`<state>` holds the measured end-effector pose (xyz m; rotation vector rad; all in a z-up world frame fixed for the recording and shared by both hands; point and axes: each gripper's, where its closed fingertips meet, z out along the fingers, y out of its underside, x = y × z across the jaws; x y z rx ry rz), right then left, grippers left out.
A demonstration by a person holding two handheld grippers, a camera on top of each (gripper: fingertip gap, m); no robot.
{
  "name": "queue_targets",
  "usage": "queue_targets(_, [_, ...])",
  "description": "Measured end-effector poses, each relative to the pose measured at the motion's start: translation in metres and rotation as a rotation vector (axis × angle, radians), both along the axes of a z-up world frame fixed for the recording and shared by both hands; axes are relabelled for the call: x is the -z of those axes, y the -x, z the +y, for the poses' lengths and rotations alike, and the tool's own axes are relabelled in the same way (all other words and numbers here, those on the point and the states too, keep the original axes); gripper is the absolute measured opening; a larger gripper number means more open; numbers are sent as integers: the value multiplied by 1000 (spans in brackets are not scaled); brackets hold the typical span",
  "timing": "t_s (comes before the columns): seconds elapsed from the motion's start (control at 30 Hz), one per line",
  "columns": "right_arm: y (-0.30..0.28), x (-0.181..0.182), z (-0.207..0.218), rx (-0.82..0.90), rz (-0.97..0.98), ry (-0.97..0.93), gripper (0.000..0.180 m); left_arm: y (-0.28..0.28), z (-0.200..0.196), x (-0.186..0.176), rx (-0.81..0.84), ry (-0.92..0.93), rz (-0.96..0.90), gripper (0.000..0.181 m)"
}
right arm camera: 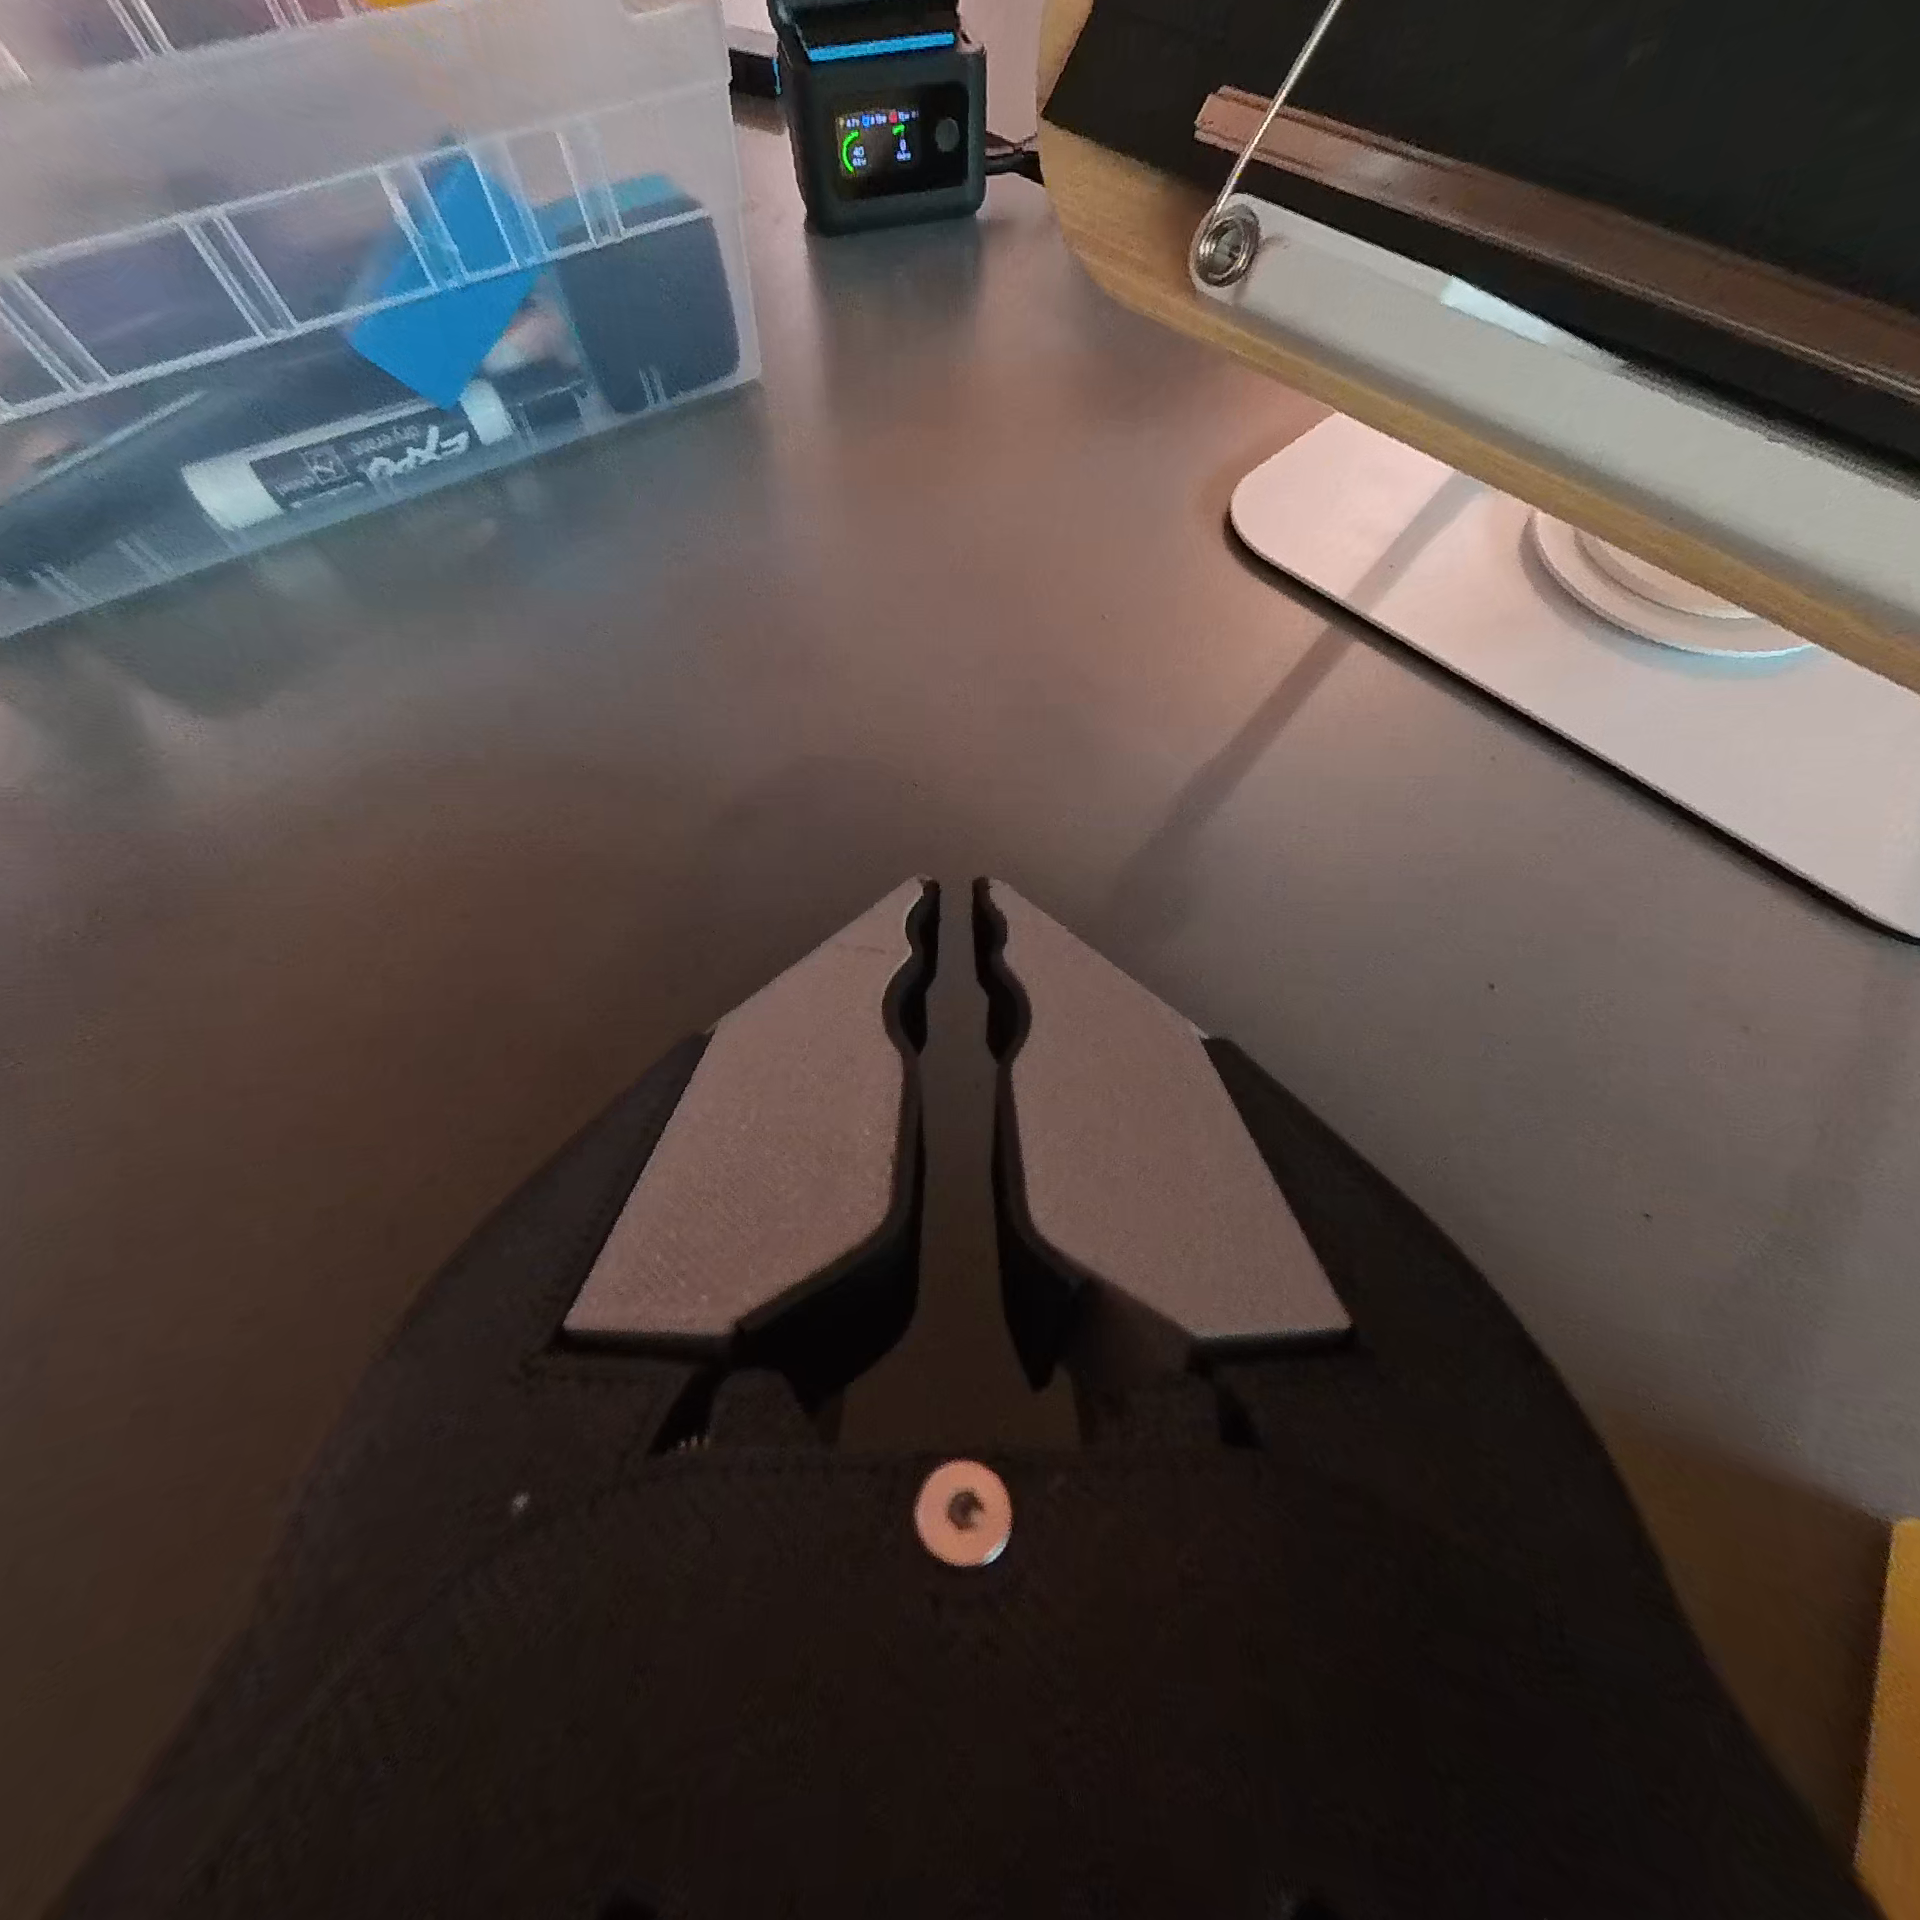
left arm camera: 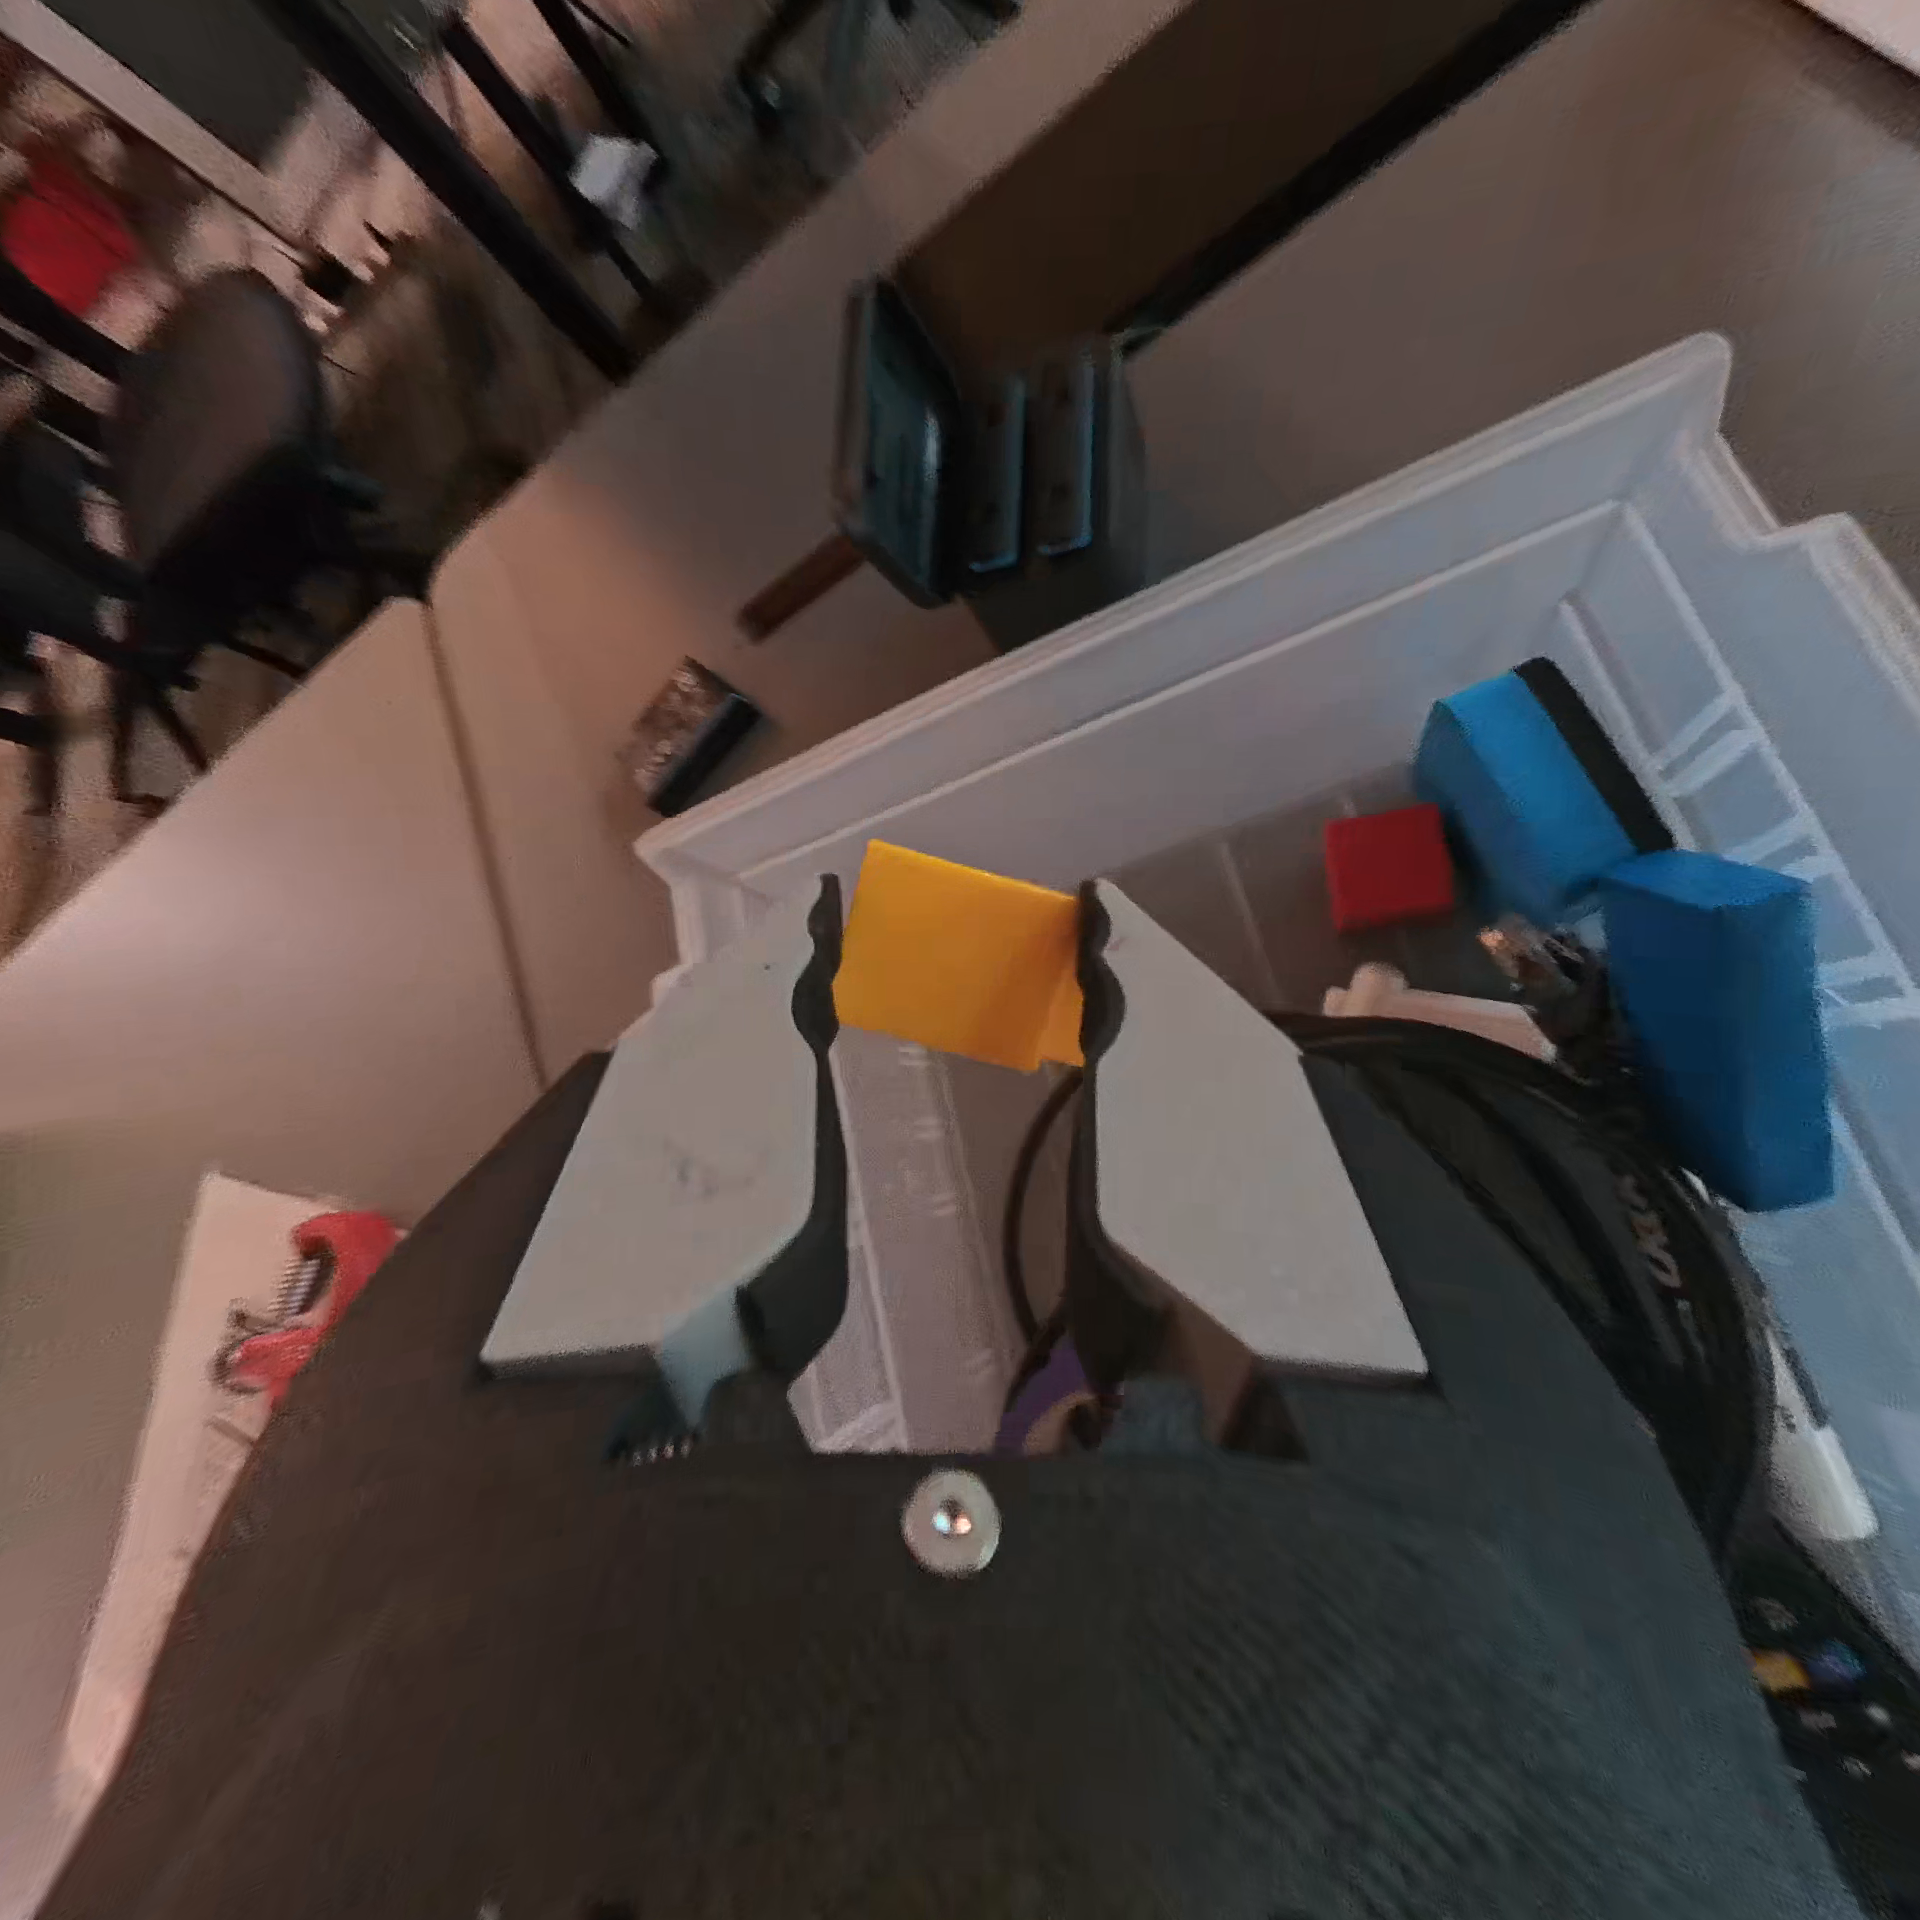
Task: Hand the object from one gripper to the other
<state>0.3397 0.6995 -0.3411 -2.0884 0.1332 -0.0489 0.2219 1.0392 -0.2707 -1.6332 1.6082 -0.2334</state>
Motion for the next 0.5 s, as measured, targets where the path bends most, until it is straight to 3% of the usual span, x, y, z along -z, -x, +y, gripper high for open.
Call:
queue_targets(0.03, [0, -1, 0, 0, 5, -6, 3, 2, 0, -9, -6, -21, -24, 43])
queue_targets(0.13, [3, -6, 1, -22, 24, -39, 10, 4, -3, -45, -30, -53, -149, 43])
queue_targets(0.23, [15, -17, 4, -90, 71, -110, 25, -2, -37, -82, 28, 12, -301, 42])
queue_targets(0.37, [37, -39, 5, -218, 198, -226, 43, -16, -137, -122, 286, 42, -421, 42])
queue_targets(0.5, [70, -83, -7, -446, 415, -407, 68, -15, -278, -141, 671, 91, -559, 42])
